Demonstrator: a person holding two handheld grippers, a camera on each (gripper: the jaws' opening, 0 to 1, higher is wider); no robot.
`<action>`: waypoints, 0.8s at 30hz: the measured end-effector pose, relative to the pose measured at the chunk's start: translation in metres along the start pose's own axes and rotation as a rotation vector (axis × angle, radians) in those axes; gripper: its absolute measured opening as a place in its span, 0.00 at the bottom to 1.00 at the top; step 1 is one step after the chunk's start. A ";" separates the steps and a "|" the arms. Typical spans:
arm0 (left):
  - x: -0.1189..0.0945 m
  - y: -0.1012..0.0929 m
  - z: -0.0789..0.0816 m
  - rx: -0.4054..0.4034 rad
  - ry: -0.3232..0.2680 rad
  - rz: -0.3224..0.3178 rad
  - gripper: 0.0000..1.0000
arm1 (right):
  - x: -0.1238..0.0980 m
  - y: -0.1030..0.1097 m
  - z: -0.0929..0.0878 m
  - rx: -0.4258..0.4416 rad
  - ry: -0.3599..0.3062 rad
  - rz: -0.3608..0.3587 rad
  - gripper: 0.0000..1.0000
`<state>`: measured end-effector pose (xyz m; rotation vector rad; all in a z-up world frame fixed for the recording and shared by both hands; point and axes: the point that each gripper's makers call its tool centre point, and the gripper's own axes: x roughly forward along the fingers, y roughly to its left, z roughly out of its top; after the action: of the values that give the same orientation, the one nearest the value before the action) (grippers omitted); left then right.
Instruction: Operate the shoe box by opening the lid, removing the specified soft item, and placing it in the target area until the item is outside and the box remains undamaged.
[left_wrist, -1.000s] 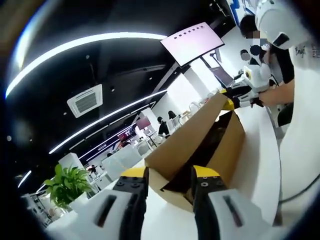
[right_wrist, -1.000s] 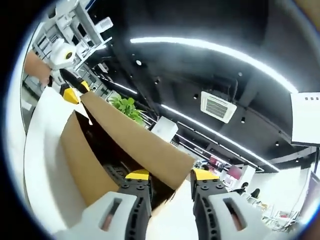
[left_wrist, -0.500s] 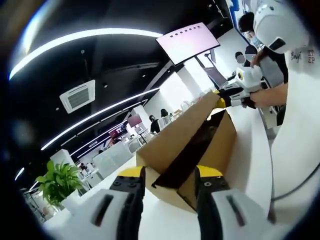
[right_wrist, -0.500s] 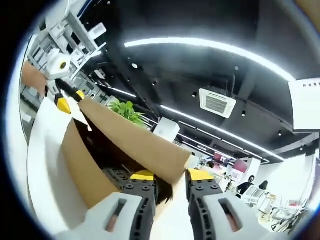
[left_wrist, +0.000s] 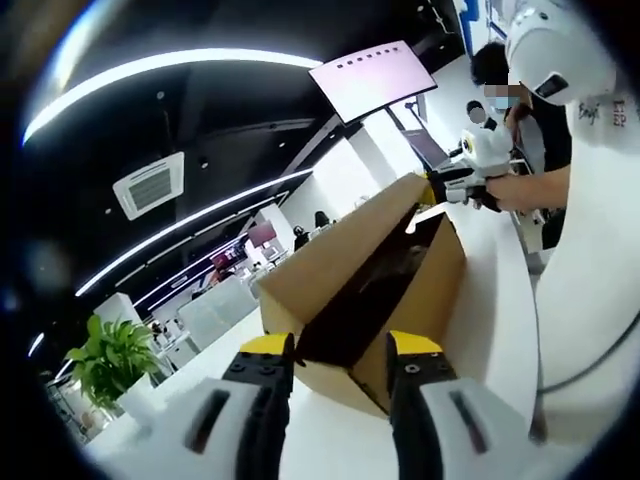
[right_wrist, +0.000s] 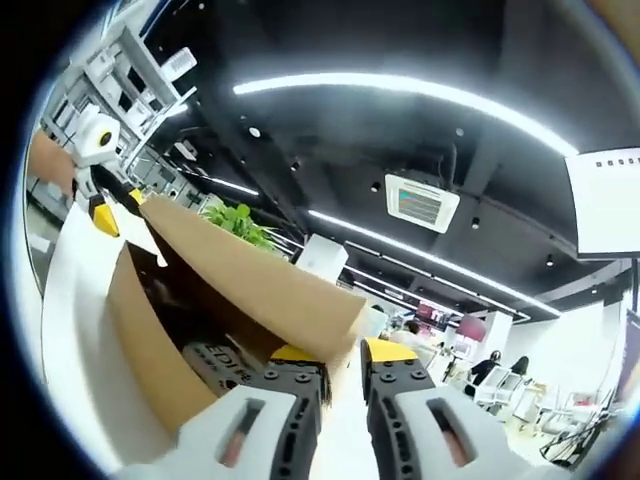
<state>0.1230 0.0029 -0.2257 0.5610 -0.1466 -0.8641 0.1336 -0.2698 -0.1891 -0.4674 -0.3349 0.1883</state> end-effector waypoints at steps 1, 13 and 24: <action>0.000 0.000 -0.001 0.003 0.005 -0.002 0.37 | 0.001 -0.001 0.000 -0.003 0.008 -0.011 0.08; 0.004 -0.010 -0.006 -0.008 0.017 -0.046 0.35 | 0.002 -0.003 0.003 -0.046 0.030 -0.048 0.07; 0.012 -0.010 -0.003 0.035 0.013 -0.059 0.27 | -0.002 -0.013 0.013 0.028 0.003 -0.091 0.04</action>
<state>0.1247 -0.0101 -0.2347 0.6057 -0.1344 -0.9161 0.1282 -0.2766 -0.1720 -0.4237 -0.3498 0.1036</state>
